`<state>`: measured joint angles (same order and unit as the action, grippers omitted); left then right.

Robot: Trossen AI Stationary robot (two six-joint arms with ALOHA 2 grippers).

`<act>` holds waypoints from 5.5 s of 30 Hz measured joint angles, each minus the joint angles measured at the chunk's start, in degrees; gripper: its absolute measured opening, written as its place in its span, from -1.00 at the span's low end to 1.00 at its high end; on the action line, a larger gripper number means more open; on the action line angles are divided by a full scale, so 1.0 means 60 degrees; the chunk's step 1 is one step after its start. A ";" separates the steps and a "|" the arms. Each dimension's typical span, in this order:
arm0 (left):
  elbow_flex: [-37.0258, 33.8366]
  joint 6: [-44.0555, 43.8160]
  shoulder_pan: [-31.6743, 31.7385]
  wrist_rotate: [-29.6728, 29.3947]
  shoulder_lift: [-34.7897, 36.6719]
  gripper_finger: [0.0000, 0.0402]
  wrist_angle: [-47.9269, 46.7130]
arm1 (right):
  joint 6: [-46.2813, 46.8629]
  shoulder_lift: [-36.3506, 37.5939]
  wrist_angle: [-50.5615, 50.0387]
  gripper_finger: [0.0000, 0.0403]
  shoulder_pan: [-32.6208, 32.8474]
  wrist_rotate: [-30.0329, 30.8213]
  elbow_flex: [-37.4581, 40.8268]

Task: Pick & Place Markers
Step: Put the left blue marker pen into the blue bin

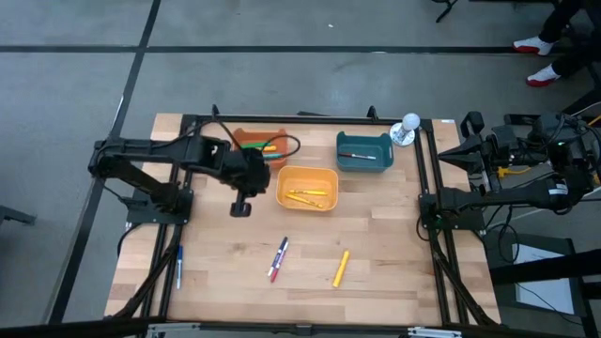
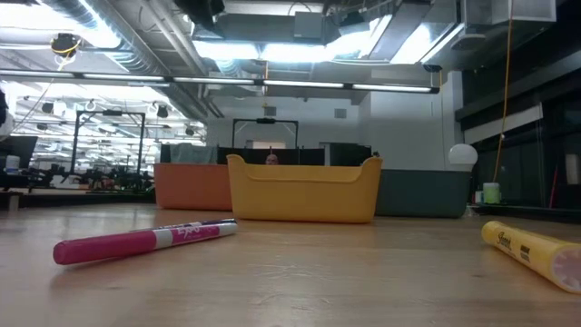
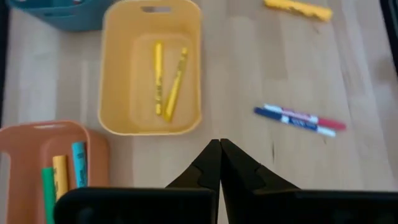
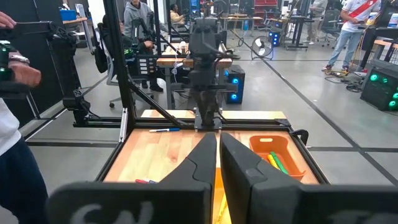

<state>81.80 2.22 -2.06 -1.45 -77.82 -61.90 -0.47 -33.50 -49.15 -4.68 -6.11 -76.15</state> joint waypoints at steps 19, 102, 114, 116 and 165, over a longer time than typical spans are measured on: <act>0.0000 0.0211 -0.2043 0.0006 0.0000 -0.97 -0.0454 | 0.0000 0.0000 -0.0003 -0.88 0.0002 0.0001 0.0001; -0.0007 -2.2084 -0.6456 0.3712 -0.4459 -0.94 -0.3182 | 0.0001 -0.0004 -0.0004 -0.88 0.0001 0.0003 0.0002; -0.0554 -2.2602 -0.6544 0.3985 -0.4648 -0.40 -0.2882 | 0.0000 -0.0004 -0.0003 -0.88 0.0002 0.0004 -0.0002; -0.0797 -2.2618 -0.6544 0.4009 -0.4645 -0.28 -0.2525 | 0.0003 -0.0004 -0.0003 -0.88 0.0002 0.0004 0.0002; -0.4438 -2.2503 -0.7192 0.5557 -0.4626 0.10 0.0475 | 0.0002 0.0000 -0.0002 -0.88 0.0000 0.0002 -0.0002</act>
<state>55.17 -132.80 -45.21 31.89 -105.58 -59.05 -0.46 -33.50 -49.15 -4.68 -6.10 -76.16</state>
